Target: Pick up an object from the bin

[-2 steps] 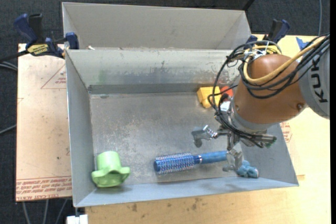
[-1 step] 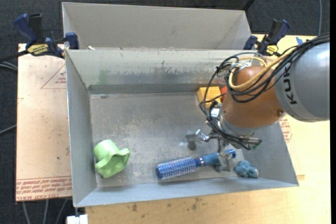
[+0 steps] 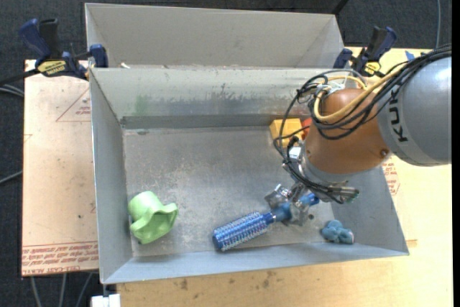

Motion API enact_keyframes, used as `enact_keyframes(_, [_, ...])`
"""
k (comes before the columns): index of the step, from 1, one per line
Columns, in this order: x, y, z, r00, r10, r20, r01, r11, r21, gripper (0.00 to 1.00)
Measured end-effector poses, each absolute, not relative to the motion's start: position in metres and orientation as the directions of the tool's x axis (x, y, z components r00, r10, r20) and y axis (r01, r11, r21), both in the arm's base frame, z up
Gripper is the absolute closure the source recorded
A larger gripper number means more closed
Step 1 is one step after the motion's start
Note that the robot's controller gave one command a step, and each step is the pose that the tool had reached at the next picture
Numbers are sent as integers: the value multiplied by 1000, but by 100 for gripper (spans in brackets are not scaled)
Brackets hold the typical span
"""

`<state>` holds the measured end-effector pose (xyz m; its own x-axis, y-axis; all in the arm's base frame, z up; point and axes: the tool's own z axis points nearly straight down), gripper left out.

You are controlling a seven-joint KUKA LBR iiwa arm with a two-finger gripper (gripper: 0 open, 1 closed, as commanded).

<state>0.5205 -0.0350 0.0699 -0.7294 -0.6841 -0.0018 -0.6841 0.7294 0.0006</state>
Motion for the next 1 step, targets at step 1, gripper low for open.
enact_keyframes(1, [500,48,203,-745,-667,-11,-667,745,-4,100])
